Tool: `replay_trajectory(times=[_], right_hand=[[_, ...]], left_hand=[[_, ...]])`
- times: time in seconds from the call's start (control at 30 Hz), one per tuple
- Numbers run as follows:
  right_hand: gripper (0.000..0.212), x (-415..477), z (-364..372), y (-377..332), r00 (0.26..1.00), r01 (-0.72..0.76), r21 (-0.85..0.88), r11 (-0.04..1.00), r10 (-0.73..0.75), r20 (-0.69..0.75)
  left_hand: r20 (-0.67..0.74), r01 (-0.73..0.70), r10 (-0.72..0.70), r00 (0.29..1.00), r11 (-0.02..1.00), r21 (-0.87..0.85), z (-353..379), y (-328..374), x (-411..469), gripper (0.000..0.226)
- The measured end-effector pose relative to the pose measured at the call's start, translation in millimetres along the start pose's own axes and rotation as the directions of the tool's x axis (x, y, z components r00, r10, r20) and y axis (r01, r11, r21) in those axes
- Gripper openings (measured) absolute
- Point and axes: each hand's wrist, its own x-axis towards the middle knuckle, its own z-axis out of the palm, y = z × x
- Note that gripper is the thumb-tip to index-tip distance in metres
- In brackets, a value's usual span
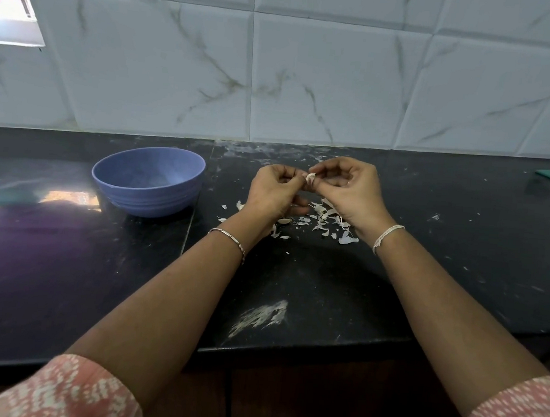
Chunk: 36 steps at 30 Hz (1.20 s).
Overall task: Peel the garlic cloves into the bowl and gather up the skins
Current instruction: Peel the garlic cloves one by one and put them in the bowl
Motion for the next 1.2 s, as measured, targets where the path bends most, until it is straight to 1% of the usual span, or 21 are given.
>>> replay_trajectory(times=[0.07,0.17,0.33,0.53,0.77,0.97,1.2], right_hand=[[0.014,-0.5,-0.7,-1.4,1.000,-0.018,0.052,0.998,0.018,0.004],[0.013,1.0,-1.8,1.6,1.000,-0.026,0.047,0.999,0.027,-0.011],[0.013,3.6,-3.7,3.9,0.998,-0.051,0.020,0.999,0.052,-0.039],[0.016,2.7,-6.9,0.4,0.995,-0.095,0.026,0.995,0.096,-0.039],[0.016,2.9,-7.1,-1.5,0.986,-0.138,0.058,0.989,0.143,-0.083],[0.016,2.4,-6.4,-3.2,0.989,-0.140,0.136,0.981,0.146,-0.035],[0.016,2.8,-5.6,-1.5,0.989,-0.135,0.108,0.985,0.141,-0.049]], left_hand=[[0.030,0.019,-0.018,0.999,1.000,-0.007,0.2,1.0,-0.6,0.016],[0.065,0.016,-0.017,0.998,1.000,0.009,-0.2,1.5,-1.0,0.022],[0.052,-0.034,0.032,0.998,0.999,0.035,-2.8,0.5,-1.3,0.008],[0.020,-0.072,0.070,0.997,0.995,0.071,-3.9,1.2,-1.8,0.007],[0.034,-0.090,0.089,0.995,0.995,0.043,-1.9,4.3,-4.6,0.005],[0.014,-0.085,0.085,0.996,0.996,0.010,-1.9,4.7,-4.4,0.006],[0.037,-0.076,0.077,0.996,0.997,-0.031,-2.2,3.0,-5.1,0.005]])
